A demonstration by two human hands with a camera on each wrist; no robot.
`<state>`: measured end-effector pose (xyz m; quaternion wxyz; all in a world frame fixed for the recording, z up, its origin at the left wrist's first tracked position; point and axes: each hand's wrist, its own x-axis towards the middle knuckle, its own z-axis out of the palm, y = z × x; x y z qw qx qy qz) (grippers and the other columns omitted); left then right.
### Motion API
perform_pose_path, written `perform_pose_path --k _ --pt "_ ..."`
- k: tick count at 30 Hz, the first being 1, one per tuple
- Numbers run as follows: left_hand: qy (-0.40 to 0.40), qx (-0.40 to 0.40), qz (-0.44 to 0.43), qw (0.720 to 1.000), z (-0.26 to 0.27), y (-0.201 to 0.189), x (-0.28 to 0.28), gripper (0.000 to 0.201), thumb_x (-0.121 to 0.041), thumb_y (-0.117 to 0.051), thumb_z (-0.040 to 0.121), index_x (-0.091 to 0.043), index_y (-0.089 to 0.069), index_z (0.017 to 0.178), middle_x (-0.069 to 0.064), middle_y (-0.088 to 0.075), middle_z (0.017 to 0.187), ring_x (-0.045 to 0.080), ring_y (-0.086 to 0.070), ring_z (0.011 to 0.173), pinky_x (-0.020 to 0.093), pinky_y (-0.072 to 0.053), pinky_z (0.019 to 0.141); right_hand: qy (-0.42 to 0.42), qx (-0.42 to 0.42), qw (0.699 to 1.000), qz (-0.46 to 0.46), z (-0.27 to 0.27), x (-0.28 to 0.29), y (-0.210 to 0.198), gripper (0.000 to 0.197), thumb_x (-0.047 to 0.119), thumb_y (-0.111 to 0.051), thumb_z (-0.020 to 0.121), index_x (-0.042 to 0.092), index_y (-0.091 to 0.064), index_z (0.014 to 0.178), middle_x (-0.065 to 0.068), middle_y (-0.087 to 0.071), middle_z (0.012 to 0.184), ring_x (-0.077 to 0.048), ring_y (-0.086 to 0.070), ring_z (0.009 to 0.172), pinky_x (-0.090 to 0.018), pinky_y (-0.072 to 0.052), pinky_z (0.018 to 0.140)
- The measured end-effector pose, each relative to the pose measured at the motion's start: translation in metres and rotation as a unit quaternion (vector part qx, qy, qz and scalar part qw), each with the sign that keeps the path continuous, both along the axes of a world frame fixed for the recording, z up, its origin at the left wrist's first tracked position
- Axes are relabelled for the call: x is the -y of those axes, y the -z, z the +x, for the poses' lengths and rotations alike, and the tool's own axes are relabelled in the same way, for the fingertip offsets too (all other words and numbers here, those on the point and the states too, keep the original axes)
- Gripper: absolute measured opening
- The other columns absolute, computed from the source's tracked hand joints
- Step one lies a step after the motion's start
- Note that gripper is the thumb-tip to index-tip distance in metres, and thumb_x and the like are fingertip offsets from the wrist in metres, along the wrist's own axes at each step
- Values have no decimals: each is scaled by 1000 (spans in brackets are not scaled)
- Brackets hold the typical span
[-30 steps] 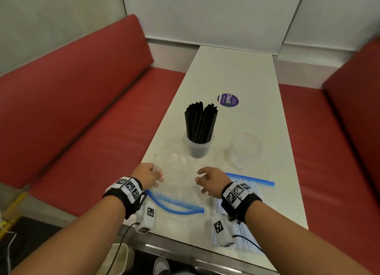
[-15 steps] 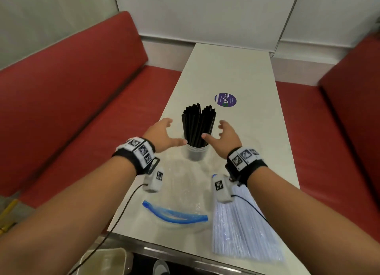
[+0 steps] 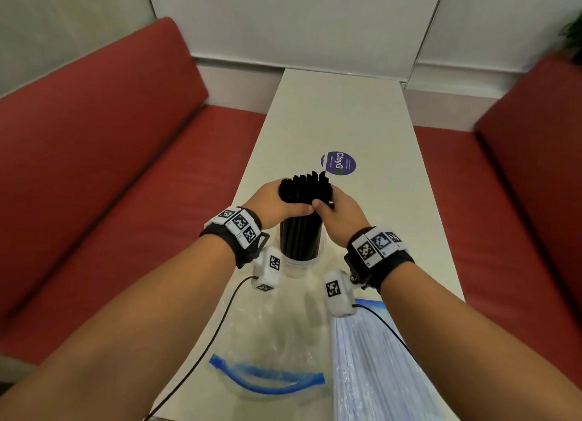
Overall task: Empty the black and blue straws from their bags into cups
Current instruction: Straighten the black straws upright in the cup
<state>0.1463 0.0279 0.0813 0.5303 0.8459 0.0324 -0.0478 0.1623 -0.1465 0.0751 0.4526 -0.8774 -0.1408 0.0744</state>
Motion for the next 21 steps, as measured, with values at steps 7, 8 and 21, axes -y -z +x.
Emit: perform_pose_path --k 7,8,21 --pt "21 -39 -15 999 -15 17 -9 37 -16 -83 77 -18 -68 110 -8 -72 98 0 -66 90 14 -48 76 -28 -86 996 -14 -5 11 12 80 7 -54 90 19 -8 154 -14 -57 134 -29 -58 122 -40 -45 106" --pt "18 -36 -17 999 -16 18 -9 35 -15 -82 78 -16 -68 110 -6 -72 98 0 -66 89 13 -48 75 -25 -94 995 -8 -5 12 13 85 6 -53 88 21 -3 154 -13 -60 126 -30 -61 114 -40 -48 102" --pt "14 -8 -22 1000 -22 18 -2 62 5 -64 81 -11 -47 138 3 -63 112 16 -61 102 21 -49 88 4 -52 998 36 -17 1 19 70 1 -50 88 15 -19 150 -7 -49 145 -28 -57 123 -40 -46 104"
